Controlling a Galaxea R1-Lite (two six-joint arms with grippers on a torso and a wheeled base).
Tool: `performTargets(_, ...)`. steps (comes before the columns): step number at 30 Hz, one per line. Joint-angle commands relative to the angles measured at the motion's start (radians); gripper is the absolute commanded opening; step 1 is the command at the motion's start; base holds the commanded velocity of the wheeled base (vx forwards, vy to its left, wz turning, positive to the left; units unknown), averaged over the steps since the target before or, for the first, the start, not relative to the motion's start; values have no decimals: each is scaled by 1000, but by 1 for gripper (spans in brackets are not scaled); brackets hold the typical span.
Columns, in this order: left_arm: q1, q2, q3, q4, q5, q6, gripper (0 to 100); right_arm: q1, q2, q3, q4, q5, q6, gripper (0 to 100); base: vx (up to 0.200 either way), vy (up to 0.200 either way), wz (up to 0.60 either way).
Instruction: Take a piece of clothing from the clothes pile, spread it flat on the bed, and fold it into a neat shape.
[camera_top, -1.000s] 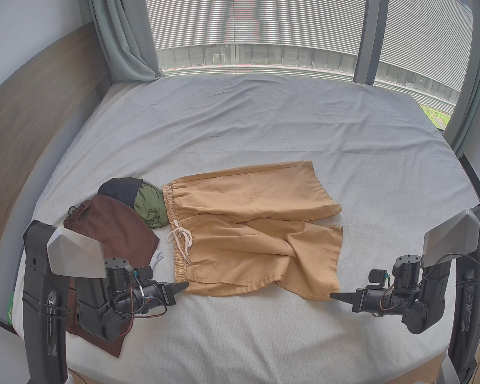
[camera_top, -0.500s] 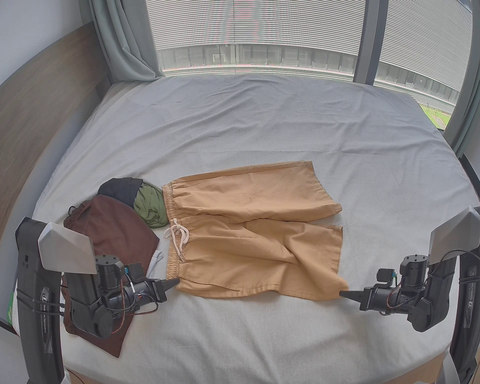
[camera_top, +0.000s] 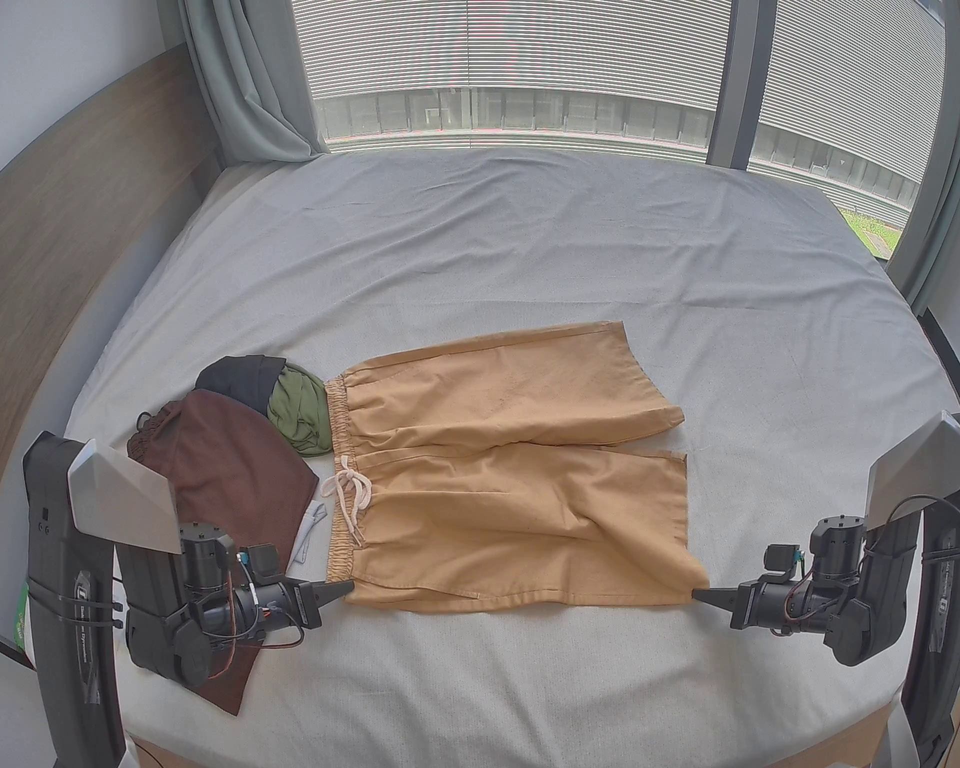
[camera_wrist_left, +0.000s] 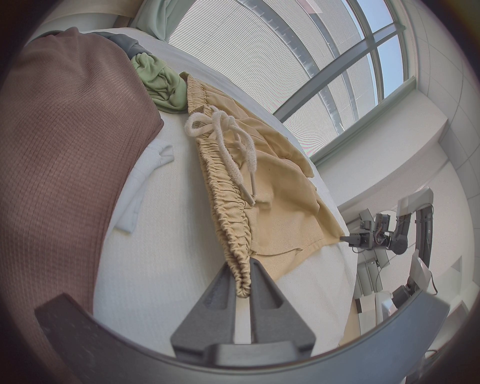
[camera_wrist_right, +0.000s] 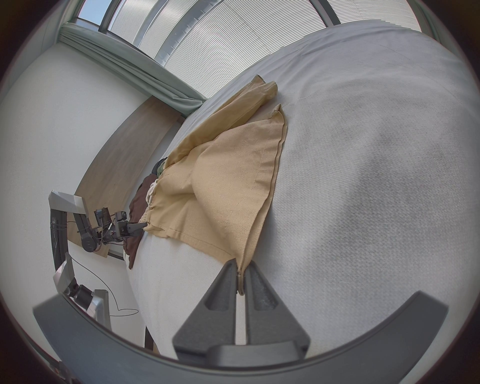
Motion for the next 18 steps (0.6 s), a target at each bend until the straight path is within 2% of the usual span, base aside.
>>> performTargets(1, 19, -2, 40, 0, -28, 31, 0, -18, 12, 18, 0, 1, -20, 0, 0, 0, 0)
performTargets(11, 46, -21, 49, 0, -36, 41, 0, -44, 32, 32, 0, 1, -68, 0, 0, 0, 0)
performTargets(18, 44, -21, 86, 0, -62, 82, 0, -44, 44, 47, -2, 1, -92, 0, 0, 0, 0)
